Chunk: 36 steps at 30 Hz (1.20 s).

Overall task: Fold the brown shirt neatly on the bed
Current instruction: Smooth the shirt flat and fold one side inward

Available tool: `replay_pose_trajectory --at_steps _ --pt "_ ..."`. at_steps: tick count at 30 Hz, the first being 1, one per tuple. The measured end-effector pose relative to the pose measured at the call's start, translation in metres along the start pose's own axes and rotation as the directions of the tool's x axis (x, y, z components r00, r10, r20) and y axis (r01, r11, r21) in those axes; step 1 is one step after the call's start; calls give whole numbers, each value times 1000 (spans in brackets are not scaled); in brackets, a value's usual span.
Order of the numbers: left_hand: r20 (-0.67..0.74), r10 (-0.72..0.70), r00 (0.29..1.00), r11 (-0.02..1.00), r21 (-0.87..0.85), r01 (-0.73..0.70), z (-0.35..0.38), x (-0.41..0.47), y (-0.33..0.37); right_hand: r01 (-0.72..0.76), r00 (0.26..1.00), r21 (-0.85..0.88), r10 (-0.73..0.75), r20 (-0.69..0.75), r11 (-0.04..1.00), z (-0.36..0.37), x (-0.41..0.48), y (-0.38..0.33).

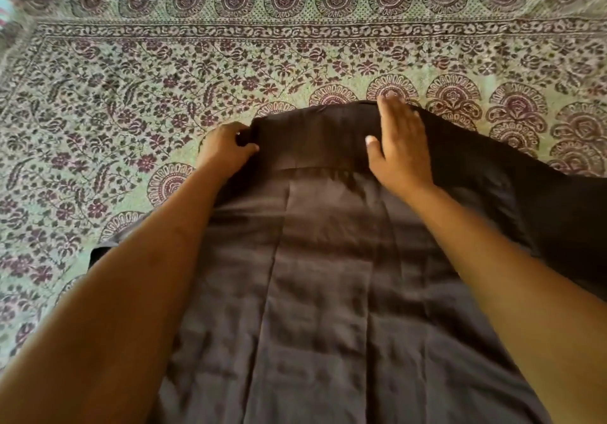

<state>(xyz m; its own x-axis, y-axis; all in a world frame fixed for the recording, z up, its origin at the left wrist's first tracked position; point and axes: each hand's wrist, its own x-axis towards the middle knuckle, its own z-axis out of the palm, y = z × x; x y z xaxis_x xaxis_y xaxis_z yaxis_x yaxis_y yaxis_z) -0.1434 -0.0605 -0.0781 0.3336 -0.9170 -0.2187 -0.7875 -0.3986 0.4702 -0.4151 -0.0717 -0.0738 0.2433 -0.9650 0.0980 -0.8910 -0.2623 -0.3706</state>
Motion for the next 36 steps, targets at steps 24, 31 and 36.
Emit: replay_pose_trajectory --at_steps 24,31,36 --pt "441 193 877 981 -104 -164 -10 -61 21 208 978 -47 -208 2 977 14 35 -44" --pt "142 127 982 916 -397 -61 -52 -11 -6 89 903 -115 -31 429 989 23 86 -66" --pt "36 31 999 900 -436 -12 -49 31 -28 -42 861 2 36 508 999 17 109 -67"
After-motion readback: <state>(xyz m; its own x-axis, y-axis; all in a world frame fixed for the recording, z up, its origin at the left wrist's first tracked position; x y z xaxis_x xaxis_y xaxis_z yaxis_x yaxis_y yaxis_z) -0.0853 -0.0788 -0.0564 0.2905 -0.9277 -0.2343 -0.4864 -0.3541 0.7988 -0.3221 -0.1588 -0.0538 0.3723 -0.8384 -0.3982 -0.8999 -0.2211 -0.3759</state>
